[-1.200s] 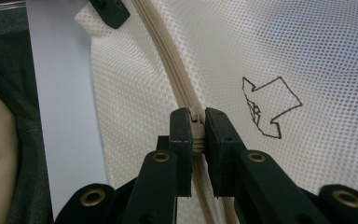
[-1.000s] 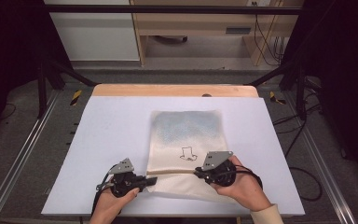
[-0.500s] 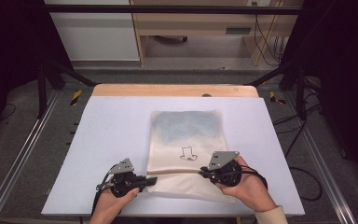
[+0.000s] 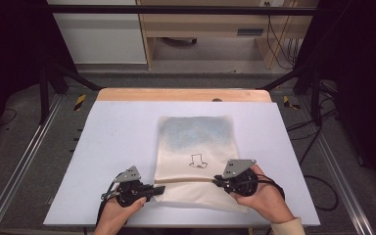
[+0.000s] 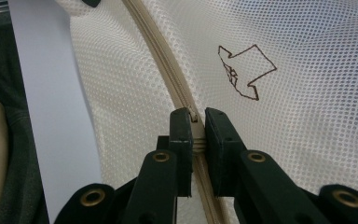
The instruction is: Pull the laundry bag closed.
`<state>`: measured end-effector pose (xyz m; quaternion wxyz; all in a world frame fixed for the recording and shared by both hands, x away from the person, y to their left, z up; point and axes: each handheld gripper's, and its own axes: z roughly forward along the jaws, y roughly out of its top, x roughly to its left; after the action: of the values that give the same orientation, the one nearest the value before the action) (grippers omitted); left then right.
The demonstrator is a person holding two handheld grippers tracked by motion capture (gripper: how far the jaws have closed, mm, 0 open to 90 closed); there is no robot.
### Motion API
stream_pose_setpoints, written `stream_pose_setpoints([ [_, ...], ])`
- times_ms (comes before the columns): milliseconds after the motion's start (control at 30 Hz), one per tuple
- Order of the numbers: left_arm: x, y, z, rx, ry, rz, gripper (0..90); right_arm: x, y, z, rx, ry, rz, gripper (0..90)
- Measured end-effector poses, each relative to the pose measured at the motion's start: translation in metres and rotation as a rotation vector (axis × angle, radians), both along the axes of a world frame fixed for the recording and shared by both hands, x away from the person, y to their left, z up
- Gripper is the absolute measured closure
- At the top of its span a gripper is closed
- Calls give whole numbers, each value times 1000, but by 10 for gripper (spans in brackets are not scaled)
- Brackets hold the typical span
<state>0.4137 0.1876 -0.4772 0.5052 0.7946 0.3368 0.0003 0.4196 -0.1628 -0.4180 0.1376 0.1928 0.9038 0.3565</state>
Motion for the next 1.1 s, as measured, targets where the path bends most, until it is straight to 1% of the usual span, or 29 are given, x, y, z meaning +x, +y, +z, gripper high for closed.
stream_pose_setpoints([
  [67,0,0,0,-4,1,0,830,0,-2,0,-4,-2,-3,819],
  [133,0,0,0,-3,1,-1,830,-1,-3,0,5,2,-6,819],
  [167,0,0,0,-2,2,-2,830,-1,-4,0,-1,0,-8,819],
  [233,0,0,-1,-1,6,-1,830,-1,-5,-1,6,2,-9,819],
  [300,0,0,-1,-1,7,-2,830,-1,-6,-1,-1,0,-8,819],
  [400,0,-1,-1,-1,6,-2,830,-1,-6,-2,8,4,-12,819],
  [933,0,-1,-1,5,1,-2,830,-3,-7,-3,6,3,-8,819],
  [1100,0,-1,-1,7,1,-1,830,-3,-10,-3,4,4,-13,819],
])
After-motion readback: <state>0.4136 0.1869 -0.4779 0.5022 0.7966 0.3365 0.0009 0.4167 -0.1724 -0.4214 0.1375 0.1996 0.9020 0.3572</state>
